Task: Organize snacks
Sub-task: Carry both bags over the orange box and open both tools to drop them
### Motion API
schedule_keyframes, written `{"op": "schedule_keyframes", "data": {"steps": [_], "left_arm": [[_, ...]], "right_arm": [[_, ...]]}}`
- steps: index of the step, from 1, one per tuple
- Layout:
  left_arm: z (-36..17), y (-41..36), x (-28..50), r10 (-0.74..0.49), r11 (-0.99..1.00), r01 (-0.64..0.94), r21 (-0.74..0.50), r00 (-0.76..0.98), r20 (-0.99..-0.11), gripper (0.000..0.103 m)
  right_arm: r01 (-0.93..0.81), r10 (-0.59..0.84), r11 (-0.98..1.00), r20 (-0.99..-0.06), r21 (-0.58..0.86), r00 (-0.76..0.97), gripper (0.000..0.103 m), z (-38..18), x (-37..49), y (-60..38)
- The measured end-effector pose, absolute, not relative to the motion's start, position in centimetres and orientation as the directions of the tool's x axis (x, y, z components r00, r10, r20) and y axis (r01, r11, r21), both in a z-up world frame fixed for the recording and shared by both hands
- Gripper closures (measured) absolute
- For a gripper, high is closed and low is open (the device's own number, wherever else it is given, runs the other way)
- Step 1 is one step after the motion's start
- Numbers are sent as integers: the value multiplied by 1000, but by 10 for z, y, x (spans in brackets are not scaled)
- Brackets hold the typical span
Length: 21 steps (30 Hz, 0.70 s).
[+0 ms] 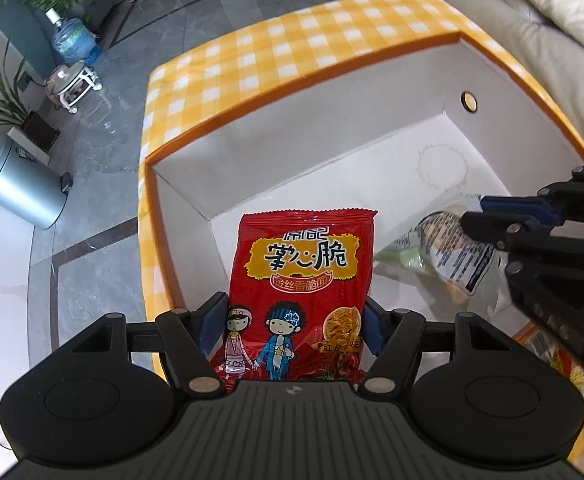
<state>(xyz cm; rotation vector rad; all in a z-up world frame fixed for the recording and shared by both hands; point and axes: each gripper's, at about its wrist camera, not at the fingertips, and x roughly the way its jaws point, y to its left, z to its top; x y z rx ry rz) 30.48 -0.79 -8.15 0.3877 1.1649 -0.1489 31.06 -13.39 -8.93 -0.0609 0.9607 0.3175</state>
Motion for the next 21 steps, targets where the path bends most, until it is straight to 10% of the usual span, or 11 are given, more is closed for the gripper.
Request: {"op": "schedule_keyframes", "data": {"steps": [21], "left_arm": [[-117, -17, 316, 111, 913, 344, 219, 306, -945, 23]], "right_arm": [[-283, 237, 952, -855, 112, 461, 95, -106, 313, -136]]}}
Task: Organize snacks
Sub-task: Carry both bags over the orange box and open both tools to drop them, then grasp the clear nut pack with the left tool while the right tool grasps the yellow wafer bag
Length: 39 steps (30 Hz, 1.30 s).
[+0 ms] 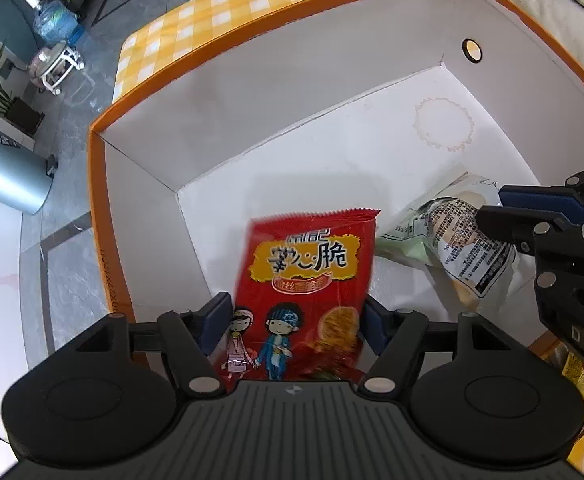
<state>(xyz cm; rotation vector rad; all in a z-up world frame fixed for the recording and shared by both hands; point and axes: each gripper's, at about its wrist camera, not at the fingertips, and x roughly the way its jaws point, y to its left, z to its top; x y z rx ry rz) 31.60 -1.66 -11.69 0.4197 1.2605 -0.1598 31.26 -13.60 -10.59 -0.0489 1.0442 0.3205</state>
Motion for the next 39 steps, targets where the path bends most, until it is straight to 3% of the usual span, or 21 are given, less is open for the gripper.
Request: {"op": "schedule_keyframes", "data": {"steps": [6, 11, 17, 22, 23, 39], "left_arm": [[-116, -17, 313, 118, 916, 334, 222, 304, -945, 22], [-105, -13, 307, 112, 920, 319, 226, 338, -934, 22], [-84, -9, 297, 94, 929, 293, 224, 399, -912, 22], [-64, -3, 283, 78, 943, 254, 215, 459, -885, 22], [-60, -1, 279, 73, 945, 248, 213, 474, -877, 22], [-14, 25, 188, 0, 965, 199, 169, 649, -761, 22]], "right_arm": [[-291, 237, 950, -861, 109, 451, 92, -107, 311, -133], [-286, 229, 953, -863, 103, 450, 67, -103, 307, -132], [-264, 223, 960, -836, 98, 502, 47, -80, 299, -137], [-233, 217, 968, -781, 93, 586, 40, -55, 281, -148], [-225, 213, 970, -770, 93, 601, 35, -51, 276, -150], [-186, 196, 979, -678, 89, 708, 33, -20, 181, -169]]}}
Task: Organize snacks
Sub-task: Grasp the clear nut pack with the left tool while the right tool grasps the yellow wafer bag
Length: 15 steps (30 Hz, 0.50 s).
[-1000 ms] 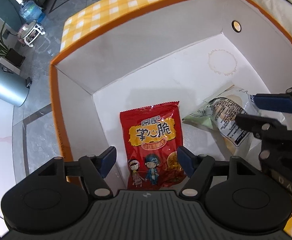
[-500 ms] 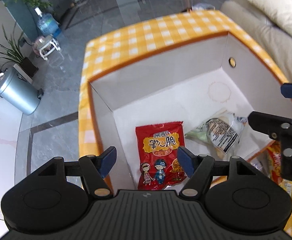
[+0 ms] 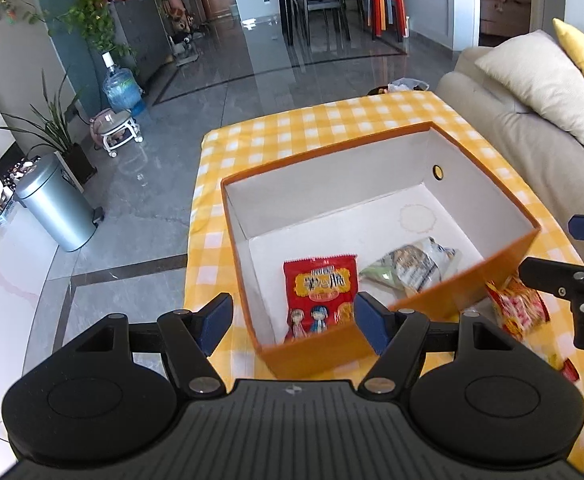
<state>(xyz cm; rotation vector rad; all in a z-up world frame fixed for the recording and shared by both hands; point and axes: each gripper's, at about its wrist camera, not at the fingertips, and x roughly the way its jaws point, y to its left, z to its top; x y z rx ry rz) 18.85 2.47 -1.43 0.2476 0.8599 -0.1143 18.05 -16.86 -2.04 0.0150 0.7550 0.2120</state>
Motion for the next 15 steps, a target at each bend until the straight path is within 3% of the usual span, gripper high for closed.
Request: {"op": "schedule_keyframes", "data": {"steps": [15], "left_arm": [[-34, 30, 119, -89, 971, 233, 59, 576, -812, 20]], "right_arm": [[-160, 148, 986, -743, 56, 652, 33, -53, 106, -189]]}}
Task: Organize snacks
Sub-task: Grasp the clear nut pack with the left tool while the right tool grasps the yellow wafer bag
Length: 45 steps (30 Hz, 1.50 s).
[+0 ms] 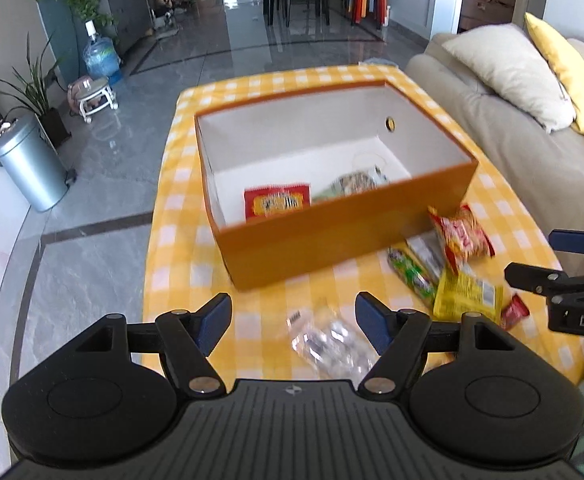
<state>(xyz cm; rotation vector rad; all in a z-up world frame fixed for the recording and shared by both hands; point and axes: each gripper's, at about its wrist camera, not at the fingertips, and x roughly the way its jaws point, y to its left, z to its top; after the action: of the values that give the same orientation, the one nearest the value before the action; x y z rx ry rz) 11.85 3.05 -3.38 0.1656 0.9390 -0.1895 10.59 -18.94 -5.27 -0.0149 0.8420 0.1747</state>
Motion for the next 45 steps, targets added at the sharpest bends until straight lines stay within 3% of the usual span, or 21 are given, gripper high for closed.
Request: {"op": "schedule_keyframes", "data": {"steps": [7, 16, 22, 34, 45], "left_arm": [[-62, 30, 101, -115, 976, 220, -5, 493, -862, 20], [-91, 18, 93, -77, 975, 220, 23, 434, -898, 20], [-101, 10, 99, -182, 969, 223, -107, 354, -917, 19], [-138, -25, 96, -183, 932, 355, -79, 271, -945, 17], [-150, -31, 103, -211, 935, 336, -115, 264, -941, 31]], "right_arm": [[-112, 118, 992, -777, 61, 618, 33, -74, 88, -210], [-127, 100, 991, -824, 35, 558, 33, -112, 80, -212], [-194, 135, 981, -811, 27, 569, 33, -118, 87, -202], [-278, 145, 960, -814, -21, 562, 34, -133, 102, -196], [-326, 149, 944, -816, -51, 559, 34, -147, 108, -192]]}}
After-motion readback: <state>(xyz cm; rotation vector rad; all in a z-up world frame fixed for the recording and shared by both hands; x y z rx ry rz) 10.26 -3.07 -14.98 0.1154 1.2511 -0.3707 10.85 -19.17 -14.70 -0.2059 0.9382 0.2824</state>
